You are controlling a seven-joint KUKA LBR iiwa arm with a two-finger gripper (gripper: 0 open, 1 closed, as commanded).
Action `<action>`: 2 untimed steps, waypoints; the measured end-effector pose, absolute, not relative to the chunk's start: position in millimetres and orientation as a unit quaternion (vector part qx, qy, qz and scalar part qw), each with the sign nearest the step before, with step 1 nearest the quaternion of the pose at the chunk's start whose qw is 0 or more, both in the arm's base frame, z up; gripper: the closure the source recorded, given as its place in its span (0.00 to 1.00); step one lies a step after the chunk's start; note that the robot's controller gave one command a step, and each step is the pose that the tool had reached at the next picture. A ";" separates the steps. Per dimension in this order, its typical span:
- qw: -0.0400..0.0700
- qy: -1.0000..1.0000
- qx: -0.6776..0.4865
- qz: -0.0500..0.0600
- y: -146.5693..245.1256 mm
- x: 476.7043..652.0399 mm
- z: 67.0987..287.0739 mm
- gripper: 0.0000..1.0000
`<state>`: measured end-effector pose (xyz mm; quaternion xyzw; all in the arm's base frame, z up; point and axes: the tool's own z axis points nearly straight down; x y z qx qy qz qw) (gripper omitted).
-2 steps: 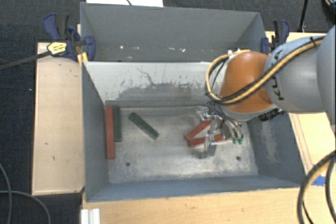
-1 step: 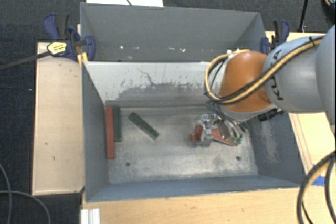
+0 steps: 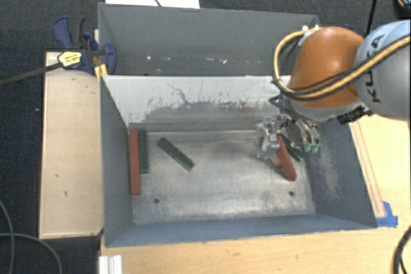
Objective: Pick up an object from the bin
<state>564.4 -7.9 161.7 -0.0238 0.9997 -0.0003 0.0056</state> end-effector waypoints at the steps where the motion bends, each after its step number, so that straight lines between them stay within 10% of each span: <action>1: 0.001 1.000 -0.023 0.000 -7.2 562.3 156.7 0.00; 2: -0.002 0.999 -0.040 0.001 9.6 565.0 65.9 0.00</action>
Offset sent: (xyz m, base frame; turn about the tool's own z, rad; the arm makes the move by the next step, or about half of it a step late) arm 0.0000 0.0000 0.0000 0.0000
